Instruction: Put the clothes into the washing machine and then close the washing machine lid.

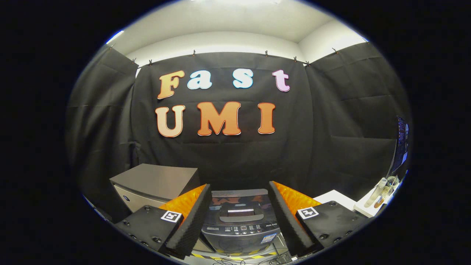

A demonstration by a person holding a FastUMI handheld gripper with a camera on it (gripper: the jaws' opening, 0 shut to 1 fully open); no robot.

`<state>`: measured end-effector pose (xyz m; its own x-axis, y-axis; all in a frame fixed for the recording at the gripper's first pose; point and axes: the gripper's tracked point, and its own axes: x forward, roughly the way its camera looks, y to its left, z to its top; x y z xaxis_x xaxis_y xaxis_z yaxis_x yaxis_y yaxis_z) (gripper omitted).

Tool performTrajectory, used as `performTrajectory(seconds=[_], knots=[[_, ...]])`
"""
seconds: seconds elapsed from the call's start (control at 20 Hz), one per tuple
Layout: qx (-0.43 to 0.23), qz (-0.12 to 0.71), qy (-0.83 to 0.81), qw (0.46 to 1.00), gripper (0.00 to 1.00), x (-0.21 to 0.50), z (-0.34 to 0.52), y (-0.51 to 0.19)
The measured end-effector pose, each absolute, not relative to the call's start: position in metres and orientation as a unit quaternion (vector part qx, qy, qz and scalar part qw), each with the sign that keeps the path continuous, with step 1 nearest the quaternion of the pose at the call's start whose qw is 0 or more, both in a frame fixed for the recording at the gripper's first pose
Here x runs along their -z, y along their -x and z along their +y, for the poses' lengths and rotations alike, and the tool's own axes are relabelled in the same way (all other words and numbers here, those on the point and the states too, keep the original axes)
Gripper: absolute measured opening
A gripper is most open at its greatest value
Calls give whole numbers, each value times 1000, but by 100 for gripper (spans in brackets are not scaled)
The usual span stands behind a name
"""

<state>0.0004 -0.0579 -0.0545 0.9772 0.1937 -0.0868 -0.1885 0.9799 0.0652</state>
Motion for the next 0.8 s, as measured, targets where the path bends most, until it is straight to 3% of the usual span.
performTrajectory(seconds=[0.8], knots=[[-95, 39, -40, 994, 98, 59, -95, -5]])
